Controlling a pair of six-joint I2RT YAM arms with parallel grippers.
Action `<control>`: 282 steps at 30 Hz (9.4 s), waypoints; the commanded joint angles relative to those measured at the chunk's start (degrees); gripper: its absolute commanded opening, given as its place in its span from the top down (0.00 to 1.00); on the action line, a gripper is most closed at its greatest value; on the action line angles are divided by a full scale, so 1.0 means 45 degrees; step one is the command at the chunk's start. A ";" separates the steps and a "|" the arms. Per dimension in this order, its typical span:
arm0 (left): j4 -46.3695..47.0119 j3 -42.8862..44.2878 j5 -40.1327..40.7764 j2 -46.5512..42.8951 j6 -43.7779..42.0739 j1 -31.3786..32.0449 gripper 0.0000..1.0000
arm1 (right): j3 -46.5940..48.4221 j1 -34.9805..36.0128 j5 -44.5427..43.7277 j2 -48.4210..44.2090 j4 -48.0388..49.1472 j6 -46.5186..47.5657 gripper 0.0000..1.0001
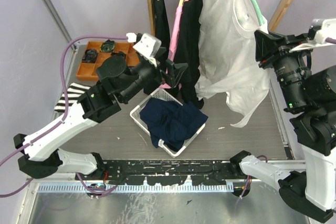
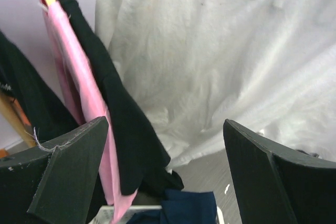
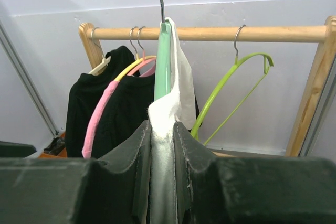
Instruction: Remove the t-shirt from the hanger
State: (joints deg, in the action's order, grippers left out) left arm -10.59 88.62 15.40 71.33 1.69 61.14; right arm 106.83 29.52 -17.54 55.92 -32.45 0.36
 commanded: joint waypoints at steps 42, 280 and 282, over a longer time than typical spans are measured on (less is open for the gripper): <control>0.2820 0.8641 0.1181 0.8097 -0.1514 -0.0076 0.15 | -0.3683 0.0007 0.1930 -0.2846 0.2210 -0.1151 0.99; 0.1592 1.3793 -0.0277 0.9097 0.1018 -0.2388 1.00 | -1.0475 -0.0270 -0.3080 -0.8604 -0.3473 -0.7584 0.99; 0.1592 1.3939 -0.0160 0.9165 0.1149 -0.2386 1.00 | -1.0665 -0.0270 -0.2870 -0.8632 -0.3456 -0.7604 0.99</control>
State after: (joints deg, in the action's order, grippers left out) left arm -13.47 146.45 8.62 113.99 6.31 51.51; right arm 60.36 28.62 -29.45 17.78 -44.45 -33.65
